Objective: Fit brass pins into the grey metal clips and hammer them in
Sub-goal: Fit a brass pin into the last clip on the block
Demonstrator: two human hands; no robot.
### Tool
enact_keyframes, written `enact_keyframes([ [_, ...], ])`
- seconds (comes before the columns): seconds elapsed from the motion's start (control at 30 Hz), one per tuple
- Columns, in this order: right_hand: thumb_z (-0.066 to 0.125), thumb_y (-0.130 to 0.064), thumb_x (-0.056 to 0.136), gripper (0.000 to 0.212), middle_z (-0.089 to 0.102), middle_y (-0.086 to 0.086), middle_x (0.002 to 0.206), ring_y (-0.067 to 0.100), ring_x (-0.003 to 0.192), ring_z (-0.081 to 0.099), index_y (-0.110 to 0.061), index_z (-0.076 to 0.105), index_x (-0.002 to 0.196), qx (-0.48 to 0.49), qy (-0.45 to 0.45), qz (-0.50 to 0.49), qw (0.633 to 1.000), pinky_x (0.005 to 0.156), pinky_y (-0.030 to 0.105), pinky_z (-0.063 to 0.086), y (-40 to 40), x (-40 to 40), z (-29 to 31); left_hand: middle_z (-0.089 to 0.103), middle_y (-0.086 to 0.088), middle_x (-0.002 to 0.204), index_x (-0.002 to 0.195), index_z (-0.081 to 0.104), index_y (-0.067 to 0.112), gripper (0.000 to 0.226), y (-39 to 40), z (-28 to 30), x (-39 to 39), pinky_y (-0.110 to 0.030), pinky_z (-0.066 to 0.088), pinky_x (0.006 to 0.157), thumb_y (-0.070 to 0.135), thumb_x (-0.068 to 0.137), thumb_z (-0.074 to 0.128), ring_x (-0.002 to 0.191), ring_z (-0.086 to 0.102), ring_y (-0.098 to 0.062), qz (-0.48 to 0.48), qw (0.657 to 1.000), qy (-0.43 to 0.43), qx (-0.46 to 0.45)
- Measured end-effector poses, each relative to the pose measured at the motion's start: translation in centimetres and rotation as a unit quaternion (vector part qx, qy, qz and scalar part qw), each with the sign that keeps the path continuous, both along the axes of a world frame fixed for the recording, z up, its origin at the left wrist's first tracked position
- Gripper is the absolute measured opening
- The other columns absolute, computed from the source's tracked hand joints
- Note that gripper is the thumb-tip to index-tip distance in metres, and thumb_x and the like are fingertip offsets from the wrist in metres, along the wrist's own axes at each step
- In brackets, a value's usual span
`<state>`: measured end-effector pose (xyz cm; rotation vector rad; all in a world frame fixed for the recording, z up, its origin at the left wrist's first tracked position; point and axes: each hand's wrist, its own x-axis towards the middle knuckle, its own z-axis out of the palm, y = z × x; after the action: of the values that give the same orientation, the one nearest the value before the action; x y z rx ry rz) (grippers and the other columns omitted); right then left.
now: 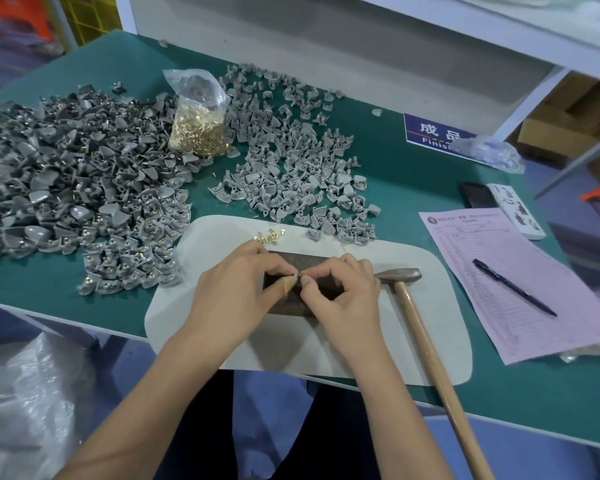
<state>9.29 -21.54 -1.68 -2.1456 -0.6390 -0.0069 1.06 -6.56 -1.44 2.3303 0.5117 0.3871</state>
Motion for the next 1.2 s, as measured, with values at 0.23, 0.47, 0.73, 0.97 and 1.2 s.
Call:
enact_keyframes([
  [0.23, 0.066, -0.041, 0.073, 0.01, 0.056, -0.011, 0.067, 0.013, 0.085, 0.046, -0.032, 0.071, 0.072, -0.038, 0.016, 0.013, 0.999, 0.091, 0.053, 0.042, 0.1, 0.6, 1.4, 0.057, 0.022, 0.095, 0.097, 0.071, 0.046, 0.01, 0.0, -0.2, 0.1, -0.022, 0.042, 0.068, 0.041, 0.087, 0.071, 0.088, 0.055, 0.002, -0.018, 1.0, -0.023, 0.007],
  [0.47, 0.075, -0.038, 0.077, 0.001, 0.052, -0.012, 0.067, 0.012, 0.084, 0.05, -0.039, 0.074, 0.077, -0.029, 0.004, 0.043, 0.999, 0.085, 0.049, 0.046, -0.5, 1.0, 1.1, 0.062, 0.022, 0.097, 0.097, 0.073, 0.043, 0.009, -0.3, 0.0, 0.3, -0.024, 0.043, 0.069, 0.042, 0.088, 0.071, 0.09, 0.058, 0.001, -0.015, 0.999, -0.025, 0.042],
  [0.73, 0.074, -0.034, 0.09, 0.017, 0.062, 0.0, 0.105, 0.025, 0.104, 0.059, -0.026, 0.073, 0.105, -0.004, -0.033, -0.214, 0.976, 0.09, 0.047, 0.051, -7.7, 1.6, -0.1, 0.06, 0.021, 0.089, 0.089, 0.072, 0.048, 0.004, 0.1, 0.0, 0.5, -0.022, 0.041, 0.061, 0.05, 0.086, 0.072, 0.085, 0.055, -0.001, -0.011, 0.998, -0.014, 0.056],
  [0.97, 0.048, -0.036, 0.105, 0.025, 0.054, 0.007, 0.112, 0.034, 0.093, 0.059, -0.015, 0.055, 0.117, -0.306, 0.019, -0.224, 0.925, 0.073, 0.044, 0.045, -10.4, 2.3, 0.1, 0.062, 0.024, 0.087, 0.087, 0.074, 0.048, 0.005, 0.3, 0.2, 0.5, -0.025, 0.044, 0.064, 0.05, 0.083, 0.075, 0.086, 0.055, 0.0, -0.011, 0.998, -0.019, 0.05],
  [1.2, 0.044, -0.042, 0.105, 0.028, 0.06, -0.012, 0.069, 0.01, 0.054, 0.045, -0.026, 0.065, 0.095, 0.04, 0.126, -0.071, 0.989, 0.054, 0.028, 0.036, -7.9, 0.4, 2.7, 0.064, 0.022, 0.088, 0.091, 0.075, 0.047, 0.008, 0.4, 0.7, 0.8, -0.028, 0.041, 0.068, 0.049, 0.084, 0.074, 0.098, 0.055, -0.007, -0.018, 0.996, -0.007, 0.091],
])
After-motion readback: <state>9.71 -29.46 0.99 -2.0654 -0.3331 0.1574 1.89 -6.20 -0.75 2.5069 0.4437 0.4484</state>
